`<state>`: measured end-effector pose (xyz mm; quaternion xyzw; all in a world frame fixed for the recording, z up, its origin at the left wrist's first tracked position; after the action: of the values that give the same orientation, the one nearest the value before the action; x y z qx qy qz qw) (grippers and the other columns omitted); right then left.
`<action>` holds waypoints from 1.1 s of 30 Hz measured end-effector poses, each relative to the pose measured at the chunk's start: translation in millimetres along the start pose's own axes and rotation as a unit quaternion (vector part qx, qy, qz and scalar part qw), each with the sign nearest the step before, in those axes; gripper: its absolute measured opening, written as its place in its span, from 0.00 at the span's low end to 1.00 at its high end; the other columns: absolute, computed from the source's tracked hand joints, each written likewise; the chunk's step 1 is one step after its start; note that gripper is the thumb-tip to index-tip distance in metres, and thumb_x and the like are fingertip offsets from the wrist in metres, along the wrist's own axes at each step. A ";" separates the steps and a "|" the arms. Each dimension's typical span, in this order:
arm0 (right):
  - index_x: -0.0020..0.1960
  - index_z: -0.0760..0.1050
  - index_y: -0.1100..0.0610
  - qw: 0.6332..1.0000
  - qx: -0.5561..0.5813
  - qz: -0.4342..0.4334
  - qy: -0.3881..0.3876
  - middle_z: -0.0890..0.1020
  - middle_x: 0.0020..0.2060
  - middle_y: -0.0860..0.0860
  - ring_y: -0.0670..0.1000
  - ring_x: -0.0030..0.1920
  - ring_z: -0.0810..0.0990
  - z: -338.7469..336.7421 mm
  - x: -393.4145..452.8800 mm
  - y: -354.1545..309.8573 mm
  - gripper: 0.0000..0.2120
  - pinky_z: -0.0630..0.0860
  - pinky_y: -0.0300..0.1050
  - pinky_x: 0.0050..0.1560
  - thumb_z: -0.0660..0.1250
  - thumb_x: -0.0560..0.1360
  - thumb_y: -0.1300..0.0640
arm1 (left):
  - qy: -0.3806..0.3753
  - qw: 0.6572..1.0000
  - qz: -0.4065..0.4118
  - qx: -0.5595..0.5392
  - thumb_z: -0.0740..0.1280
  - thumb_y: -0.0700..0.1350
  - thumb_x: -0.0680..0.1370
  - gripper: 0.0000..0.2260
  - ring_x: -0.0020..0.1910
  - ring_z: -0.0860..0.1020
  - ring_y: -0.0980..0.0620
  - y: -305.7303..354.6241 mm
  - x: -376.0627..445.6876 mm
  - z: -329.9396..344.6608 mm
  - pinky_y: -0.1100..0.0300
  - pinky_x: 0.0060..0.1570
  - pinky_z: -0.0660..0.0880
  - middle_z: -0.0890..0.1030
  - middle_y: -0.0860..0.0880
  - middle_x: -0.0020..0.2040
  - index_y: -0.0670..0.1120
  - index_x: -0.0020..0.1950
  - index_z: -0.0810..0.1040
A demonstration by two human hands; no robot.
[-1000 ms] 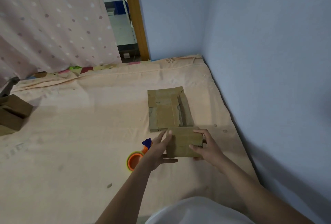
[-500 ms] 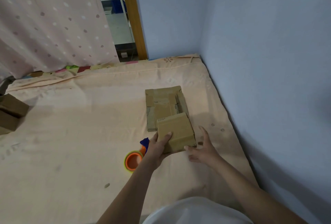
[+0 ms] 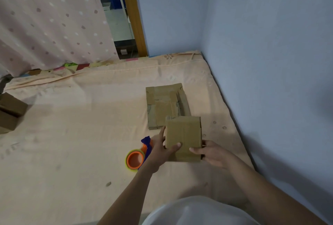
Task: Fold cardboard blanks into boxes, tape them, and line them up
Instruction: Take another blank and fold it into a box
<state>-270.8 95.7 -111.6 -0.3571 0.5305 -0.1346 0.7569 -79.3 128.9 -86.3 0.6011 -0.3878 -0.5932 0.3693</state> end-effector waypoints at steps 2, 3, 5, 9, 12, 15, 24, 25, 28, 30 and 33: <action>0.76 0.64 0.59 0.993 -0.114 -0.001 0.018 0.77 0.66 0.52 0.53 0.66 0.76 -6.1 -0.8 0.6 0.43 0.76 0.48 0.64 0.81 0.66 0.60 | -0.019 0.999 0.010 0.050 0.80 0.52 0.68 0.44 0.65 0.69 0.59 -2.9 0.9 -4.1 0.66 0.46 0.77 0.67 0.62 0.66 0.65 0.75 0.57; 0.76 0.62 0.56 0.982 -0.184 -0.013 0.031 0.74 0.68 0.50 0.52 0.66 0.74 -7.1 -1.9 -1.1 0.46 0.77 0.45 0.62 0.82 0.65 0.59 | -0.023 0.997 0.015 0.066 0.82 0.50 0.66 0.44 0.66 0.69 0.57 -5.3 1.5 -7.1 0.66 0.47 0.78 0.67 0.59 0.67 0.63 0.74 0.58; 0.75 0.59 0.51 0.962 -0.263 -0.045 0.061 0.71 0.68 0.48 0.51 0.63 0.75 -7.0 -1.9 -5.1 0.48 0.77 0.42 0.55 0.83 0.65 0.57 | -0.033 0.995 0.020 0.090 0.82 0.45 0.66 0.44 0.66 0.70 0.56 -8.8 2.0 -9.7 0.67 0.50 0.78 0.67 0.56 0.68 0.59 0.73 0.60; 0.72 0.60 0.48 0.962 -0.237 -0.105 0.086 0.71 0.66 0.52 0.54 0.63 0.76 1.8 6.0 -0.9 0.44 0.79 0.57 0.62 0.82 0.63 0.54 | -0.024 0.989 0.024 0.142 0.80 0.42 0.67 0.42 0.64 0.71 0.62 -18.2 4.8 -15.2 0.63 0.57 0.77 0.69 0.57 0.67 0.59 0.72 0.59; 0.76 0.60 0.49 0.957 -0.237 -0.112 0.125 0.75 0.65 0.50 0.53 0.62 0.77 1.7 9.4 12.3 0.39 0.78 0.46 0.60 0.76 0.71 0.61 | -0.015 0.978 0.007 0.207 0.81 0.45 0.65 0.47 0.71 0.68 0.54 -26.2 11.0 -20.0 0.56 0.63 0.76 0.66 0.53 0.71 0.55 0.76 0.56; 0.73 0.61 0.45 0.950 -0.275 -0.098 0.113 0.76 0.57 0.44 0.48 0.58 0.77 3.5 7.2 23.3 0.34 0.76 0.41 0.55 0.75 0.73 0.54 | -0.005 0.954 -0.001 0.300 0.80 0.44 0.67 0.46 0.68 0.70 0.51 -33.1 11.8 -20.9 0.60 0.62 0.74 0.69 0.50 0.70 0.52 0.76 0.54; 0.79 0.58 0.50 0.956 -0.289 -0.021 0.051 0.71 0.72 0.49 0.52 0.71 0.71 -9.9 -4.5 12.4 0.48 0.71 0.48 0.69 0.81 0.68 0.54 | 0.013 0.933 0.007 0.361 0.79 0.44 0.68 0.44 0.55 0.75 0.53 -38.1 14.9 -16.5 0.61 0.50 0.76 0.72 0.49 0.61 0.58 0.74 0.54; 0.80 0.57 0.50 0.956 -0.286 -0.027 0.058 0.69 0.72 0.48 0.52 0.72 0.69 -9.6 -9.0 5.9 0.47 0.70 0.44 0.67 0.80 0.69 0.53 | 0.009 0.932 0.000 0.363 0.78 0.42 0.69 0.44 0.55 0.75 0.52 -36.7 16.3 -16.3 0.60 0.51 0.76 0.73 0.49 0.61 0.55 0.75 0.54; 0.81 0.53 0.50 0.955 -0.284 -0.049 0.076 0.67 0.74 0.49 0.51 0.74 0.66 -5.0 -17.4 -10.1 0.48 0.67 0.41 0.64 0.79 0.71 0.55 | -0.005 0.933 -0.014 0.359 0.78 0.39 0.69 0.43 0.57 0.75 0.50 -30.8 23.2 -15.6 0.53 0.57 0.78 0.73 0.49 0.60 0.49 0.75 0.55; 0.82 0.50 0.50 0.952 -0.286 -0.049 0.099 0.64 0.77 0.50 0.53 0.75 0.65 -3.8 -13.5 -12.5 0.50 0.68 0.46 0.68 0.79 0.71 0.57 | -0.011 0.931 -0.010 0.365 0.78 0.38 0.69 0.42 0.57 0.74 0.51 -25.6 26.4 -13.9 0.53 0.60 0.76 0.72 0.50 0.59 0.47 0.75 0.57; 0.81 0.50 0.50 0.953 -0.262 0.000 0.153 0.64 0.77 0.54 0.58 0.73 0.68 -11.0 -1.6 -0.5 0.52 0.73 0.52 0.67 0.79 0.69 0.61 | -0.011 0.930 -0.020 0.368 0.78 0.38 0.69 0.41 0.56 0.72 0.53 -23.9 27.2 -13.3 0.53 0.61 0.76 0.72 0.48 0.62 0.47 0.75 0.57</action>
<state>-281.3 91.8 -112.1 -0.5178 0.6568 -0.0441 0.5464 -65.4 114.3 -119.2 0.6960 -0.5707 -0.4225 0.1066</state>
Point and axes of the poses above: each hand's wrist, its own x-axis towards the middle knuckle, its own z-axis out of the palm, y = z × x, the point moved 7 cm from there along x, towards the middle knuckle
